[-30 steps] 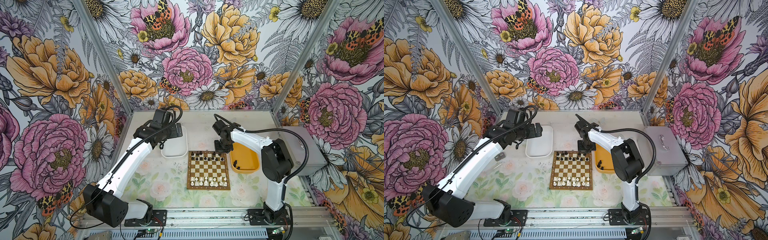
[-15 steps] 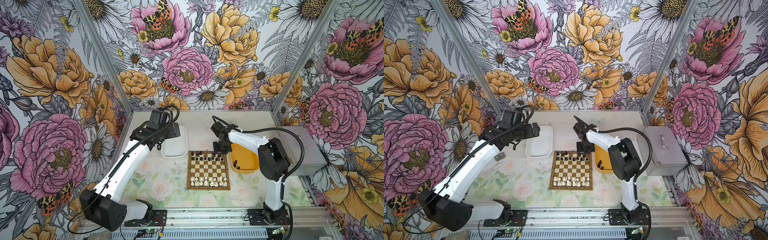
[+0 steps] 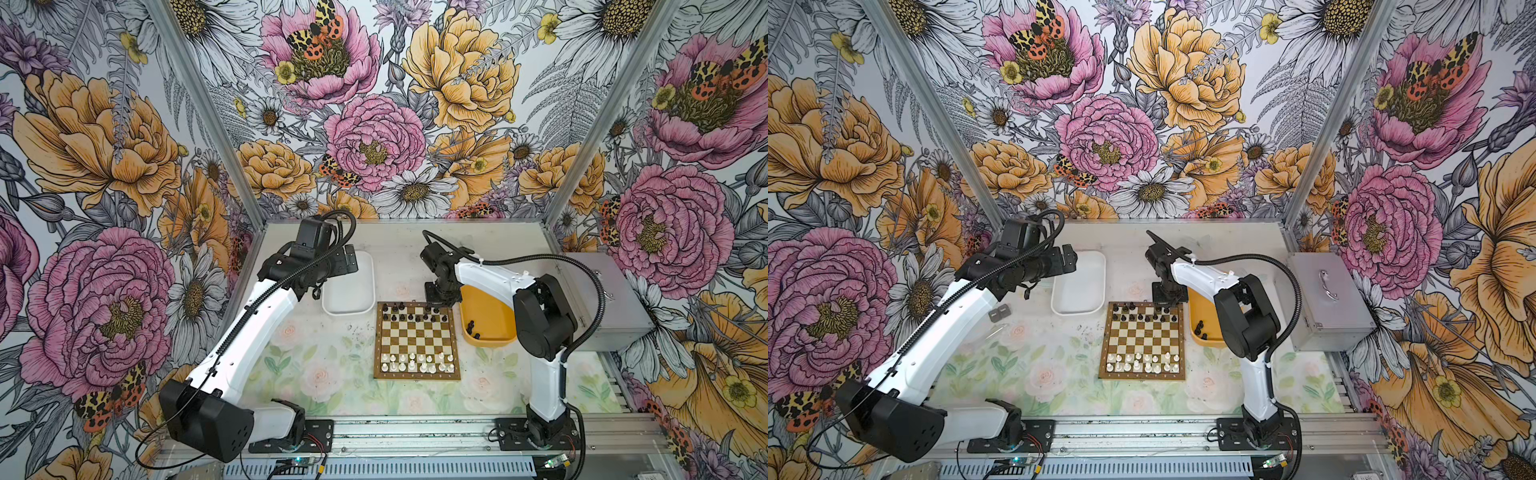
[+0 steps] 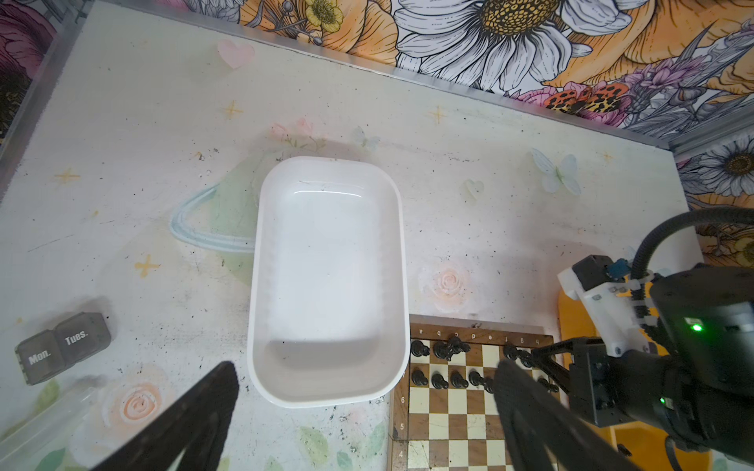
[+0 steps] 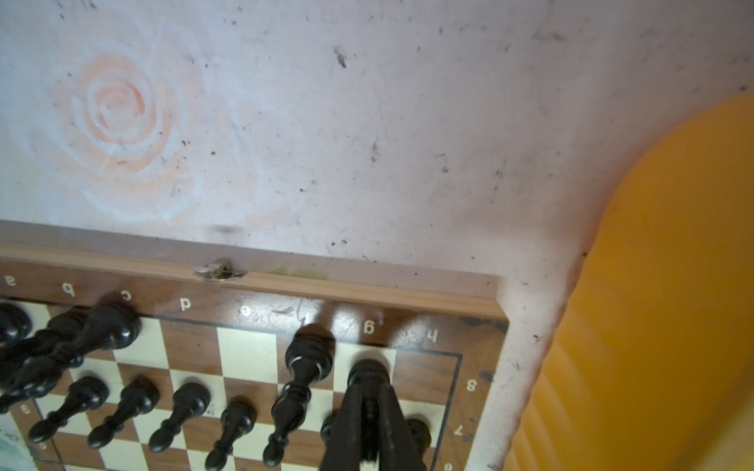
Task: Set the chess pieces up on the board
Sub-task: 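Carry the black piece with the right gripper over the board's far ranks, then lower the black piece onto an empty far-rank square and open the right gripper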
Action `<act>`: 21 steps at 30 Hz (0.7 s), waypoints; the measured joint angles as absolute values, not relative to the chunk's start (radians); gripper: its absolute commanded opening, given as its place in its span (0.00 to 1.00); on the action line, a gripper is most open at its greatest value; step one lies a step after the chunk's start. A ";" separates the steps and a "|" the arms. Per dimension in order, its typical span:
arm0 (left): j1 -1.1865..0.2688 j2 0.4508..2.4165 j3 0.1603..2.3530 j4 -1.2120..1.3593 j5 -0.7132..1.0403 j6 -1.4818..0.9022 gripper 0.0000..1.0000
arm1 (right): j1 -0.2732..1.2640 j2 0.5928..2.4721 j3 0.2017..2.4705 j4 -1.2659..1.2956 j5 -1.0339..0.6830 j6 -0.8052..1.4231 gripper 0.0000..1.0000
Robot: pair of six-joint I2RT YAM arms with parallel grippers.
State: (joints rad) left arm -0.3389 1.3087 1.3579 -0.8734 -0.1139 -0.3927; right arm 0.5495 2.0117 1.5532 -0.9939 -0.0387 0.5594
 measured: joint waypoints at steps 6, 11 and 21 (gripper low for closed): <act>-0.324 1.302 1.347 -0.873 -0.111 -0.393 0.99 | 0.550 2.012 1.554 -0.994 -0.039 0.560 0.06; -0.323 1.300 1.346 -0.873 -0.110 -0.392 0.99 | 0.550 2.012 1.554 -0.994 -0.039 0.561 0.12; -0.309 1.276 1.329 -0.871 -0.100 -0.389 0.99 | 0.550 2.012 1.557 -0.994 -0.038 0.560 0.19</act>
